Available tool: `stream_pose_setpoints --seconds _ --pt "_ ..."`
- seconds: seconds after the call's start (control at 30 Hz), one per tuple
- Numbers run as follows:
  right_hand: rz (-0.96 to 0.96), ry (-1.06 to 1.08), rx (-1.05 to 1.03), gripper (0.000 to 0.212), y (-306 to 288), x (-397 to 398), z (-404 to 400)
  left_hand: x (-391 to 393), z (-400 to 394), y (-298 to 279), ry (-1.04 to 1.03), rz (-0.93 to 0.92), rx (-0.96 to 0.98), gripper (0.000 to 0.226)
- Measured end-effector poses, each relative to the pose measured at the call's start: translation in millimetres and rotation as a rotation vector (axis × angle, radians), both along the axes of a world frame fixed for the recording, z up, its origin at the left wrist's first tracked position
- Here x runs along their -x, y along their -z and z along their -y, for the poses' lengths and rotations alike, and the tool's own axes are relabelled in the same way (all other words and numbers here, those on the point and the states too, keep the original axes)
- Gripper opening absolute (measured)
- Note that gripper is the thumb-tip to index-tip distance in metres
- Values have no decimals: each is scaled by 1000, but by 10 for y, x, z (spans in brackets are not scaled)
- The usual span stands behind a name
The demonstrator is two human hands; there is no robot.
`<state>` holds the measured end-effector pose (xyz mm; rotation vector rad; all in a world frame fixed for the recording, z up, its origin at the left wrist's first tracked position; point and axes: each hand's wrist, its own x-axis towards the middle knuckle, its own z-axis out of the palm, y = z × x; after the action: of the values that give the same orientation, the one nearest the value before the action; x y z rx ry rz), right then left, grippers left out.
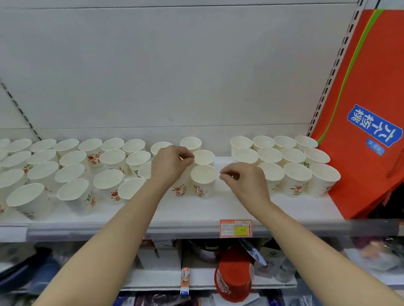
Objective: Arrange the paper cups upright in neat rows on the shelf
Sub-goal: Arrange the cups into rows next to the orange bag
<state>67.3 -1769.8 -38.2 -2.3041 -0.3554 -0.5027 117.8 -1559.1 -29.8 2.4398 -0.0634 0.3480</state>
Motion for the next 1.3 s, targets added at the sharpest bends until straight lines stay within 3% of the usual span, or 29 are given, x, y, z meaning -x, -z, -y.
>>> stream_pose_setpoints --seconds 0.1,0.23,0.53,0.9,1.07,1.3 --pt "-155 134 -8 5 -125 -173 -218 -208 30 -124 -13 -12 -93 10" --pt "-341 257 196 12 -186 -378 -339 -505 84 -229 7 -58 -221 14" --pt "-488 418 249 7 -141 -385 -380 -913 299 -207 226 -139 -461 15" --pt "-454 506 76 5 -255 -350 -156 -1172 441 -206 275 -171 -570 19" --pt "-447 520 42 15 -321 -441 -65 -1319 503 -311 245 -158 -497 22" --pt "-456 538 19 5 -398 -617 20 -1372 537 -258 89 -200 -429 15"
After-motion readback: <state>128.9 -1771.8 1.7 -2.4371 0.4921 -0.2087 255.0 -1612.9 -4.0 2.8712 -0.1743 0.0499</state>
